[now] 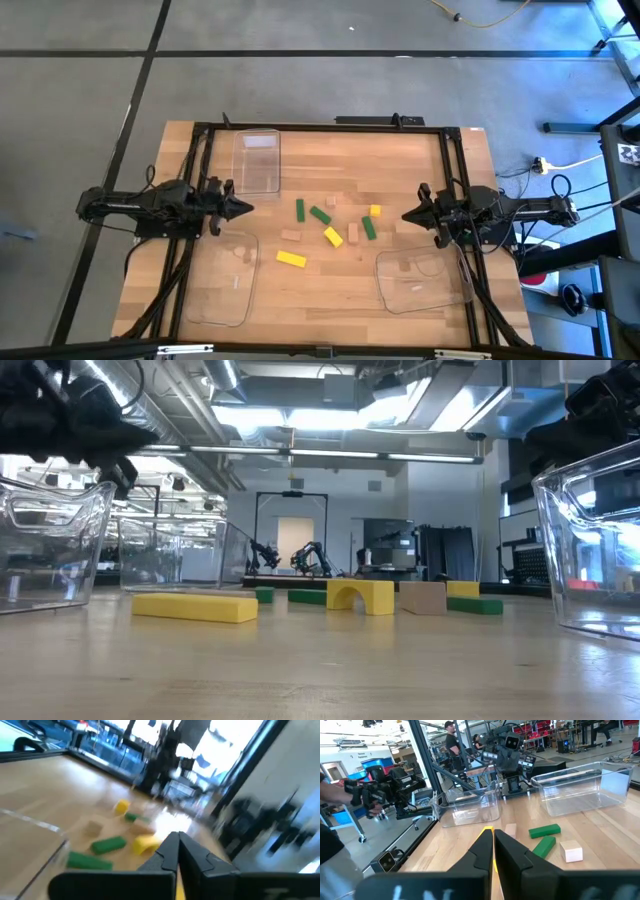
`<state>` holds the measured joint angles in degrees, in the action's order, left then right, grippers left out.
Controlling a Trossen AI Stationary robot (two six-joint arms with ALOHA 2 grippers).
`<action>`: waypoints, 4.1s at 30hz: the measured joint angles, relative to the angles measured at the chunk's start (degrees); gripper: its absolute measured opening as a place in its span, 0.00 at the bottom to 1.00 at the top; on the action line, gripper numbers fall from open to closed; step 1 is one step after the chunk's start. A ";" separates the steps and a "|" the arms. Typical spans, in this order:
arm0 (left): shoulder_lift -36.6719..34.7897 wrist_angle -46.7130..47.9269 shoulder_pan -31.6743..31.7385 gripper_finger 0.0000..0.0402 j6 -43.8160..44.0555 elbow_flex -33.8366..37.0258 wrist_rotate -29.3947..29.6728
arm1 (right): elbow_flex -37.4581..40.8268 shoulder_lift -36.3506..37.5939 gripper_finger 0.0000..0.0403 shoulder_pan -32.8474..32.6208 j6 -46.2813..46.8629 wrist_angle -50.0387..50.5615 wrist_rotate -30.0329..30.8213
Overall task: Sort & place blocks by color
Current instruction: Put the bottom left brown block into the bottom right transparent bin
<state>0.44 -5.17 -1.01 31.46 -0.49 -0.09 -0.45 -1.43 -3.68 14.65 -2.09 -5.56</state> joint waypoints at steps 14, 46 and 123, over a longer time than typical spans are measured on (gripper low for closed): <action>3.09 -10.69 -0.08 0.08 7.47 -4.86 11.29 | 0.00 0.00 0.05 0.01 0.07 -0.01 -0.01; 102.90 51.75 -16.72 0.50 -23.08 -74.51 8.22 | 0.00 0.05 0.05 0.00 0.01 -0.02 -0.02; 67.64 13.57 -0.04 0.28 -22.45 -60.58 9.24 | 0.00 0.04 0.05 0.02 -0.02 -0.11 -0.02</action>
<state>68.09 8.40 -1.05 9.01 -61.07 9.15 -0.45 -1.39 -3.66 14.64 -2.20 -5.58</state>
